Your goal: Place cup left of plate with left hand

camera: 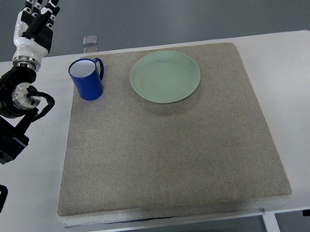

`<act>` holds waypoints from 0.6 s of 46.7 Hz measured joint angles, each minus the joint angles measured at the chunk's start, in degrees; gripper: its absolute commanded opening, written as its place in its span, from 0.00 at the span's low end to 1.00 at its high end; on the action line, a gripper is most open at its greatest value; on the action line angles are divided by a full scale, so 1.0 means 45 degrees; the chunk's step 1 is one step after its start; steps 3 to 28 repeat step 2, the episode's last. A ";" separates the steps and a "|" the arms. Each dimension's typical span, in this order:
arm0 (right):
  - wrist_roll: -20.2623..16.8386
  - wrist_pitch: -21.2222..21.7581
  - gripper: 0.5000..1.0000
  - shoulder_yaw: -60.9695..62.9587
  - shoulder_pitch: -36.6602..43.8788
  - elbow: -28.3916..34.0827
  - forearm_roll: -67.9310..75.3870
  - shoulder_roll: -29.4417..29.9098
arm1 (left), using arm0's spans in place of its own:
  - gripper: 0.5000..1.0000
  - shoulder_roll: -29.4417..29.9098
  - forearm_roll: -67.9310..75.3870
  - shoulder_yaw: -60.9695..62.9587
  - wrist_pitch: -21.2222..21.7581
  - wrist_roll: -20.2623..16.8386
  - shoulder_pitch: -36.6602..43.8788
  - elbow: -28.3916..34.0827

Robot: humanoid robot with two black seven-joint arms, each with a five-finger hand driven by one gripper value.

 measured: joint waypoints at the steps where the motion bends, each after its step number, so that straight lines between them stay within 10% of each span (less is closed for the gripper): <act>1: 0.0008 -0.0004 0.87 0.0009 0.0058 -0.0002 -0.0001 0.0000 | 0.99 0.0000 0.0004 0.0004 0.0000 0.0000 0.0001 0.0000; 28: 0.0015 -0.0011 0.87 0.0015 0.0121 -0.0005 -0.0001 0.0000 | 0.99 -0.0001 0.0009 0.0008 0.0000 0.0000 0.0001 0.0000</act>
